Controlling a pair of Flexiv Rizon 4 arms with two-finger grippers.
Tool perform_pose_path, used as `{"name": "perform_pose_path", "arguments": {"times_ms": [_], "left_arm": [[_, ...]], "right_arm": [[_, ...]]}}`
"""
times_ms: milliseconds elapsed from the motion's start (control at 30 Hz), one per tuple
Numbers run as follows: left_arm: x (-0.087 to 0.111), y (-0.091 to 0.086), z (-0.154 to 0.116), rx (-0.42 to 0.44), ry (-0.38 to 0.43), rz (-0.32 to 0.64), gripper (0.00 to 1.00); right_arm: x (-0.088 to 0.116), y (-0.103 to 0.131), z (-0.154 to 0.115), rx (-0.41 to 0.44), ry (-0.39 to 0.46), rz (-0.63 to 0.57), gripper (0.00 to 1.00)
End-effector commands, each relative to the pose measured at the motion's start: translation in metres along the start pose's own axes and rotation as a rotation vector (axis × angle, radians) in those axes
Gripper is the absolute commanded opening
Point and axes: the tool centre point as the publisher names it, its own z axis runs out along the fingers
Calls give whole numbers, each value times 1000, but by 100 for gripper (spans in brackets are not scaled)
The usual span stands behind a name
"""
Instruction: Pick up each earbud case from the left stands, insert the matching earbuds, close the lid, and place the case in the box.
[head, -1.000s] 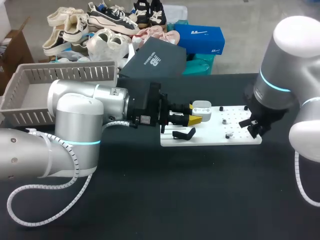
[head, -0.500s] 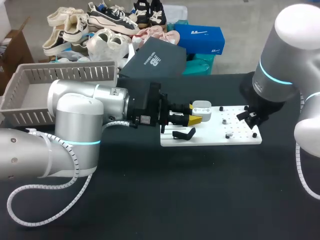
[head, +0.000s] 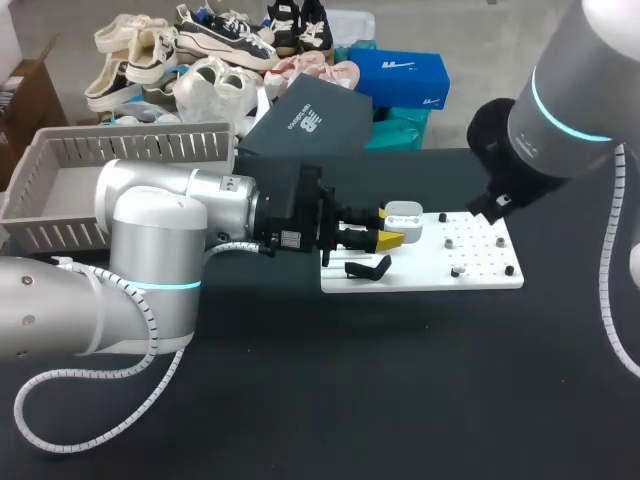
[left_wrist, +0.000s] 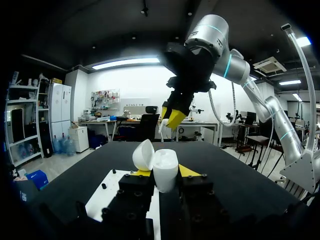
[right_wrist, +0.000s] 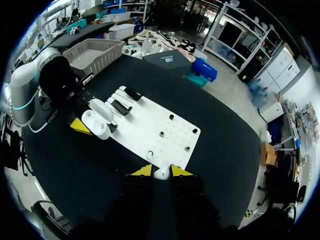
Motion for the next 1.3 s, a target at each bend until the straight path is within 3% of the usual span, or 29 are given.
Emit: {"name": "perform_pose_path", "arguments": {"times_ms": [33, 333, 700, 967, 1200, 1267, 1300], "left_arm": [[1, 0, 0, 0, 0, 1, 0], [1, 0, 0, 0, 0, 1, 0], [1, 0, 0, 0, 0, 1, 0], [1, 0, 0, 0, 0, 1, 0], [1, 0, 0, 0, 0, 1, 0], [1, 0, 0, 0, 0, 1, 0], [1, 0, 0, 0, 0, 1, 0]], "right_arm": [[8, 7, -29, -22, -13, -15, 0], [1, 34, -53, -110, -18, -60, 0], [-13, 60, -59, -185, 9, -68, 0], [-26, 87, -49, -210, 61, -70, 0], [-29, 89, -27, -202, 109, -34, 0], [-29, 87, -22, -139, 113, -36, 0], [-29, 87, -21, -169, 123, -25, 0]]}}
